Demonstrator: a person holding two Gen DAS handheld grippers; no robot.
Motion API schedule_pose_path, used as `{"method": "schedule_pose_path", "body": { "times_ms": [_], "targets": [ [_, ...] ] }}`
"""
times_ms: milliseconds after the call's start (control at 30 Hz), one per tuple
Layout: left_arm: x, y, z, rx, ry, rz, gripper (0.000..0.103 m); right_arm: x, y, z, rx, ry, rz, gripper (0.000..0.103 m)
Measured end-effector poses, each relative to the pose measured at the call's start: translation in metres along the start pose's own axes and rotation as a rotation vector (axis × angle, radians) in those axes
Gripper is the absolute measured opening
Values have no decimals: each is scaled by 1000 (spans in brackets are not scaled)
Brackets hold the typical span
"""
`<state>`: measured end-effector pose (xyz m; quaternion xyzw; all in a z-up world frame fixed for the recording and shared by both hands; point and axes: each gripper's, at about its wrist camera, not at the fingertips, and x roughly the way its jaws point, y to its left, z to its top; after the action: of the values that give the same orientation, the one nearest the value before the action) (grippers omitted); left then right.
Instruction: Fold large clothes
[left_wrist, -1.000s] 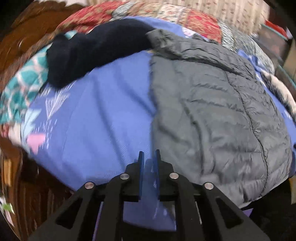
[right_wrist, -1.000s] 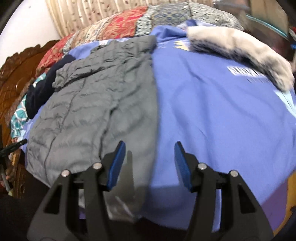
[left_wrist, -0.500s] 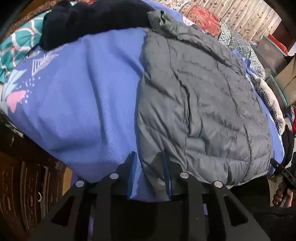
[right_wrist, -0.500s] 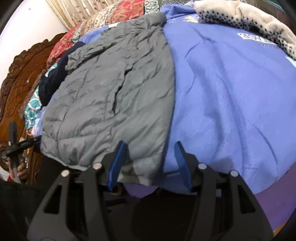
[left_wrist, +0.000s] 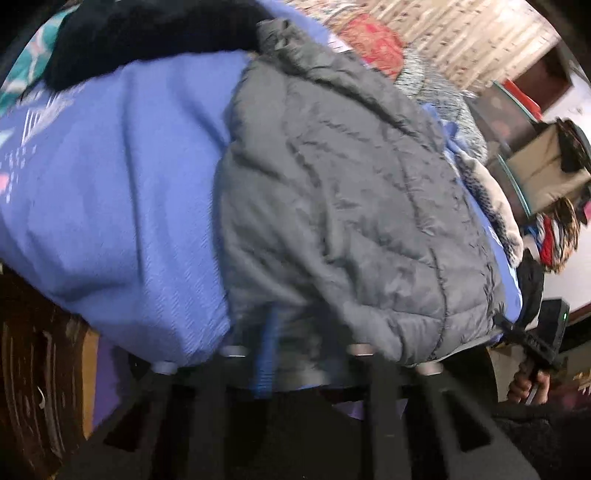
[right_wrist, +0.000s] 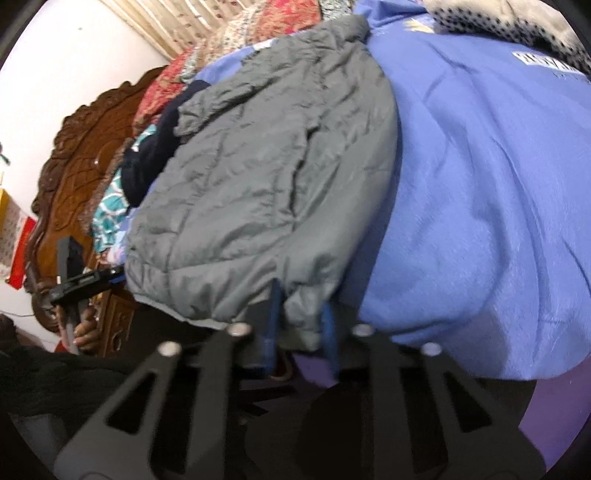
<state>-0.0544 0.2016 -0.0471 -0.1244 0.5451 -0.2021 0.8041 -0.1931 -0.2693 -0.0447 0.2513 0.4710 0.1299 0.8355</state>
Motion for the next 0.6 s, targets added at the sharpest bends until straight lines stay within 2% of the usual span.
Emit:
{"method": "schedule_pose_path", "body": {
  "times_ms": [33,67,267,300,333,400,500,600],
  "targets": [
    [-2,-2,2,1,-8,-5,24,-5,1,3,-3,-14,24,7],
    [-6,-4,5,-9,-25,-17,22,-9,2,6,-6,-28,42,6],
    [-30,-2,35,-101,-111,-121,22,-37,0,38,46,-167,158,6],
    [-34,-1,38,-102,-123,-116,22,-41,-3,44,64,-185,180,6],
    [-37,-1,42,-99,-135,-79,22,-43,-5,50,86,-206,206,6],
    [-35,4,45,-120,-119,-26,22,-45,-8,59,113,-230,232,6],
    [-23,17,43,-171,-56,2,22,-38,-11,72,142,-253,230,6],
    [-13,28,36,-213,0,-14,22,-21,-14,89,178,-263,203,6]
  ]
}}
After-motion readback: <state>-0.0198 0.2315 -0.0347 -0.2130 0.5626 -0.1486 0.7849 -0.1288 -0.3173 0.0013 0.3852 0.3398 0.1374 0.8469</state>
